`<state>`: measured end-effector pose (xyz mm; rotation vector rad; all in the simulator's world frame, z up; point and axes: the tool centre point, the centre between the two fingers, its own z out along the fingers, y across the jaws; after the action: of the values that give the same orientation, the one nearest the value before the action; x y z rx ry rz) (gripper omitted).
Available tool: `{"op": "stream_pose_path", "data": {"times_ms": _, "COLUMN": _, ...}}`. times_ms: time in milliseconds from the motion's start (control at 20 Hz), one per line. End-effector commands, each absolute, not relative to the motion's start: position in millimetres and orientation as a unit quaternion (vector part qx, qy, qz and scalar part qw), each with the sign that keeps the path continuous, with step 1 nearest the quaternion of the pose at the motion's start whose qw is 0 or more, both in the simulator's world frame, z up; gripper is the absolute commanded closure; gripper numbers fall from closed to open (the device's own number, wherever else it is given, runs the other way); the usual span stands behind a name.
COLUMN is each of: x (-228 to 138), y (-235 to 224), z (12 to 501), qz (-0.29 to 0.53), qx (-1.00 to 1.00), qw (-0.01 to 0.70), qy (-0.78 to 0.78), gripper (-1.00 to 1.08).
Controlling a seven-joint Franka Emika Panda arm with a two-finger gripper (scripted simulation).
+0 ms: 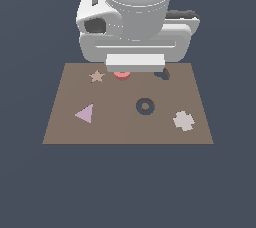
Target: Insert a designated object into the corresponding slot on a board.
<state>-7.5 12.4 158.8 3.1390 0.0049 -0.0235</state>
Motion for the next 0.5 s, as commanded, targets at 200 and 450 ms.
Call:
{"op": "stream_pose_path", "data": {"times_ms": 200, "x": -9.9, "y": 12.0, "z": 156.2, "qz": -0.007, "qx": 1.0, "qw": 0.001, "qy": 0.006, "gripper": -0.92}}
{"op": "stream_pose_path", "data": {"times_ms": 450, "x": -20.0, "y": 10.3, "z": 145.4, "qz": -0.007, "qx": 1.0, "qw": 0.001, "qy": 0.023, "gripper": -0.92}}
